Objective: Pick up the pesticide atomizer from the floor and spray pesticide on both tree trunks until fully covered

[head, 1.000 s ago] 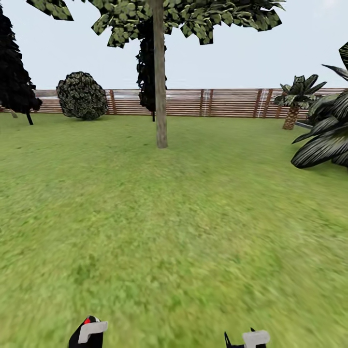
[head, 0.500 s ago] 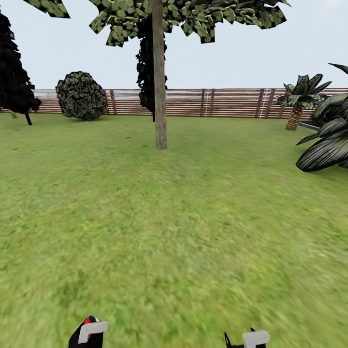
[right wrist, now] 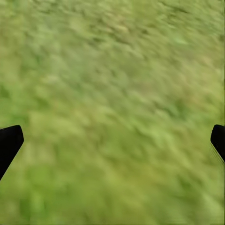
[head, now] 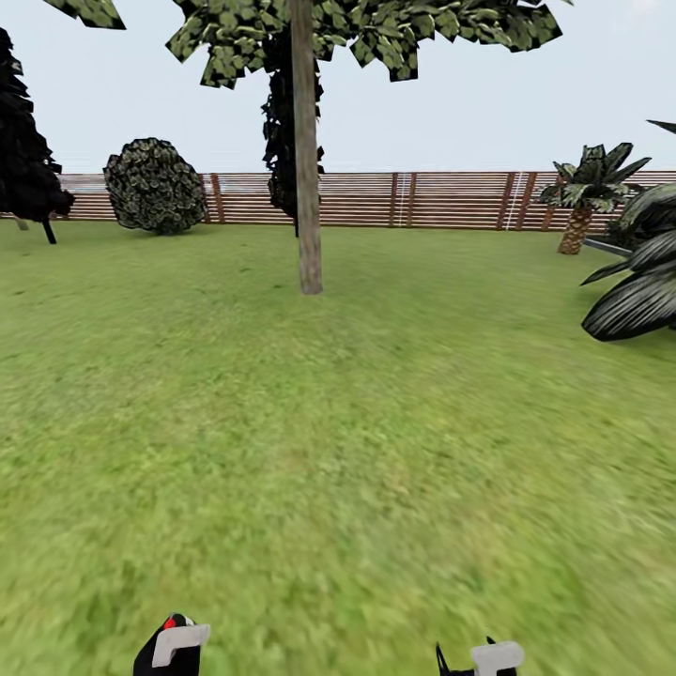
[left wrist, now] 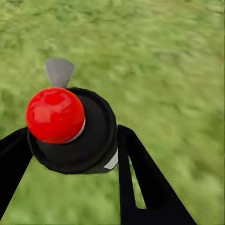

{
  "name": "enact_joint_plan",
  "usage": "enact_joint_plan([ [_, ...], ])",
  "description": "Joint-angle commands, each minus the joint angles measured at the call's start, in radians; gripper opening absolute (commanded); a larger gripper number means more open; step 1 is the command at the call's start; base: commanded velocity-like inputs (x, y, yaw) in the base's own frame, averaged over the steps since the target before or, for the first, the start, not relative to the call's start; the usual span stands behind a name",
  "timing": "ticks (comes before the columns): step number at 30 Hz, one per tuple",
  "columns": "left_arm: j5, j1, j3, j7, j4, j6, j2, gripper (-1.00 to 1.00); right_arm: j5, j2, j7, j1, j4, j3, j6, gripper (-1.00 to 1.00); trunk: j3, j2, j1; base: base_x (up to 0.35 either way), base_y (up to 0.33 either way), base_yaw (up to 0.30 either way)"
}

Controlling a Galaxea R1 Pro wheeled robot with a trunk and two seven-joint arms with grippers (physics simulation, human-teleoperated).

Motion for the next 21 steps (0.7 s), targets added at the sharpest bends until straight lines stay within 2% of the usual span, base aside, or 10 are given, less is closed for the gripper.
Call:
enact_joint_plan([
  [1, 0.0, 0.0, 0.0, 0.0, 0.0, 0.0, 0.0, -1.0, 0.0, 0.0, 0.0, 0.0, 0.0, 0.0, 0.0, 1.0, 0.0, 0.0, 0.0, 0.339, -0.072, 0.0],
  [21, 0.0, 0.0, 0.0, 0.0, 0.0, 0.0, 0.0, -1.0, 0.0, 0.0, 0.0, 0.0, 0.0, 0.001, 0.0, 1.0, 0.0, 0.0, 0.0, 0.339, -0.072, 0.0],
])
